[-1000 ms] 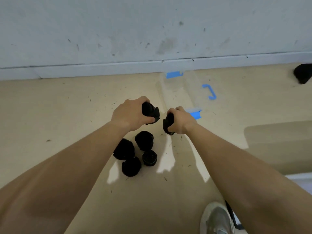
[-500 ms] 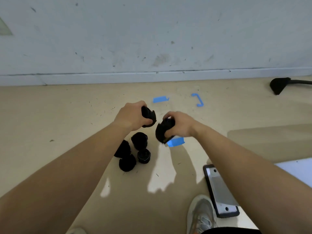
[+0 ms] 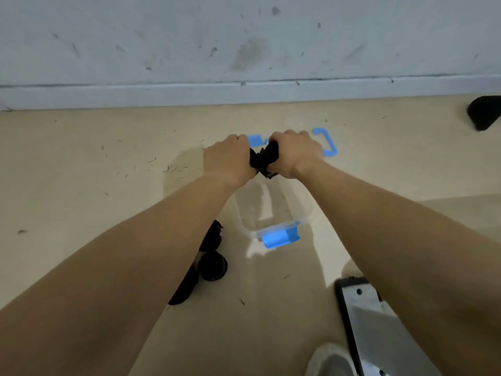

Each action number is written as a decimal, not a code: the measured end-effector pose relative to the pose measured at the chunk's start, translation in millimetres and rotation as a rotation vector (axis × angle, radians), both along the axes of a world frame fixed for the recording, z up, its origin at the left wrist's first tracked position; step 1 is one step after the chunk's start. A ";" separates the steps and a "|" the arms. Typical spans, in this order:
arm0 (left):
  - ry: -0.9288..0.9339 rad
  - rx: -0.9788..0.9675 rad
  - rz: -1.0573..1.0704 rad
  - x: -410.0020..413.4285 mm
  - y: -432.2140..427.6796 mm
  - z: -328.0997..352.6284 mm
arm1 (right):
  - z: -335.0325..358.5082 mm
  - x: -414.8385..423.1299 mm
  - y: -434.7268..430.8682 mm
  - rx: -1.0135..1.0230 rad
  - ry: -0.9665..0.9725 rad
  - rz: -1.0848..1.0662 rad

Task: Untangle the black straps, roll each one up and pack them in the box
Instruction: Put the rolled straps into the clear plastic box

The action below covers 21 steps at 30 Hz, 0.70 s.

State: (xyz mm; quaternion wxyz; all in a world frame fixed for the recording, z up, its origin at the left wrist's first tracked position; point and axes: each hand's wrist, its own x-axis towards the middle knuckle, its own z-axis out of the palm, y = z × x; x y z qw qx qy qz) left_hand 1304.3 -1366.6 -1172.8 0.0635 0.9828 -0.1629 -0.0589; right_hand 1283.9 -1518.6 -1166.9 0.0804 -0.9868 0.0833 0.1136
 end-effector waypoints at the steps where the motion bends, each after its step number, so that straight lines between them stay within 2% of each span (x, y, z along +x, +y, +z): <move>1: -0.033 0.034 -0.006 4.9 -2.4 -8.3 | -7.6 5.3 -1.1 -0.060 -0.008 0.032; 7: -0.069 0.223 -0.123 18.3 -9.0 -47.4 | -49.0 19.2 7.8 -0.258 -0.025 0.169; 13: -0.169 0.271 -0.195 21.1 -18.6 -63.7 | -82.8 13.6 18.9 -0.297 -0.169 0.123; 16: -0.126 0.195 -0.201 21.3 -11.5 -60.3 | -83.1 7.0 18.3 -0.218 -0.215 0.097; 21: 0.073 -0.132 -0.189 -2.7 29.0 -24.9 | -46.1 -24.2 26.1 -0.016 -0.205 0.033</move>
